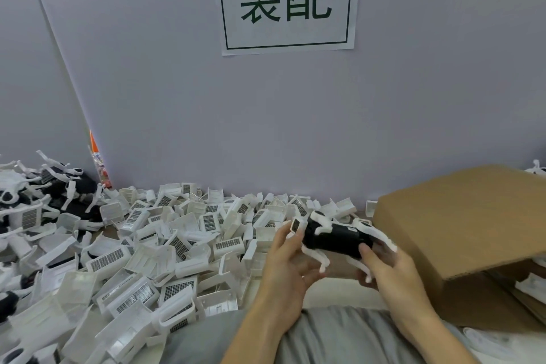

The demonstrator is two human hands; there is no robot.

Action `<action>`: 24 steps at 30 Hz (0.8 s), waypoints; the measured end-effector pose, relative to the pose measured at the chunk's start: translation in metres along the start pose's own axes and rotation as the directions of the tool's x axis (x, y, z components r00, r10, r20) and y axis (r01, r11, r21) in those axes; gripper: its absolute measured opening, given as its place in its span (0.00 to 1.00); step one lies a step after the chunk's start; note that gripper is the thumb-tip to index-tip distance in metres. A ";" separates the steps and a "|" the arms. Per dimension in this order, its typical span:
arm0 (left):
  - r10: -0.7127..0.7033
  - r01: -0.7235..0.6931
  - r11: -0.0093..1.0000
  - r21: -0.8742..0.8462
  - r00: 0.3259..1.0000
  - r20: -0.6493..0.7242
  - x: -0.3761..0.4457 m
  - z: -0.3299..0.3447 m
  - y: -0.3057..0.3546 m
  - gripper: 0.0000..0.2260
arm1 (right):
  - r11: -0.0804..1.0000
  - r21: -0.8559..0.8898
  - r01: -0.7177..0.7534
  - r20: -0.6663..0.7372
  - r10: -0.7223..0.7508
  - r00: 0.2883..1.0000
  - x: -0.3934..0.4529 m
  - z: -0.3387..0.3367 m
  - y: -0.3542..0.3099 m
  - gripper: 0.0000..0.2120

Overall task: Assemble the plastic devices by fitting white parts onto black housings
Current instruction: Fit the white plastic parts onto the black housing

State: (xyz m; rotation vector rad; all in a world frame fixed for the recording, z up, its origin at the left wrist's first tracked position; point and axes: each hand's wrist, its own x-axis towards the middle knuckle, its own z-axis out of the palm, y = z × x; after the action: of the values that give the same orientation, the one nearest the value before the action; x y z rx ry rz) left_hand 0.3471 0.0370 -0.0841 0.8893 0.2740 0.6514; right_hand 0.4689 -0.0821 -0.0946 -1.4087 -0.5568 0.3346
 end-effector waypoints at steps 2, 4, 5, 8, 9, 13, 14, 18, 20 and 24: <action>0.007 -0.007 1.000 0.007 1.000 -0.018 0.000 -0.001 0.000 0.09 | 0.992 0.062 -0.112 0.068 0.108 0.992 0.001 -0.002 -0.003 0.06; 0.025 -0.026 1.000 -0.009 0.996 -0.087 0.001 -0.001 0.001 0.07 | 0.980 0.071 -0.188 0.138 0.177 0.974 0.001 -0.005 -0.005 0.07; 0.030 -0.035 0.999 -0.028 0.989 -0.148 0.002 -0.002 0.002 0.07 | 0.974 0.066 -0.218 0.197 0.201 0.959 0.000 -0.005 -0.007 0.08; 0.022 -0.044 0.997 -0.060 0.945 -0.325 0.006 -0.006 0.003 0.07 | 0.961 -0.024 -0.275 0.421 0.260 0.869 -0.008 -0.003 -0.018 0.10; 0.024 -0.047 0.998 -0.052 0.930 -0.366 0.007 -0.008 0.004 0.06 | 0.959 -0.081 -0.270 0.466 0.276 0.841 -0.010 -0.002 -0.022 0.12; 0.025 -0.045 0.998 -0.040 0.912 -0.410 0.008 -0.011 0.006 0.06 | 0.956 -0.151 -0.251 0.487 0.293 0.823 -0.013 0.000 -0.027 0.16; 0.022 -0.040 0.999 -0.035 0.917 -0.399 0.007 -0.011 0.006 0.06 | 0.957 -0.138 -0.257 0.494 0.291 0.819 -0.013 0.000 -0.029 0.14; 0.024 -0.004 0.998 0.058 0.937 -0.350 0.006 -0.010 0.001 0.10 | 0.941 -0.160 -0.299 0.486 0.339 0.806 -0.017 -0.004 -0.041 0.06; -0.007 0.055 0.989 0.137 0.944 -0.330 0.008 -0.009 -0.001 0.14 | 0.934 -0.108 -0.340 0.398 0.354 0.847 -0.018 -0.006 -0.050 0.08; -0.063 0.151 0.947 0.285 0.953 -0.296 0.011 -0.006 -0.007 0.16 | 0.934 -0.152 -0.323 0.241 0.352 0.905 -0.015 -0.020 -0.071 0.08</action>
State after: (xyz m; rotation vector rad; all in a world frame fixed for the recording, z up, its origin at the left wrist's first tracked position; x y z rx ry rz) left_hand 0.3560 0.0449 -0.0933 1.0675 0.6931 0.6440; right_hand 0.4604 -0.1173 -0.0282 -1.5790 -0.5515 0.7916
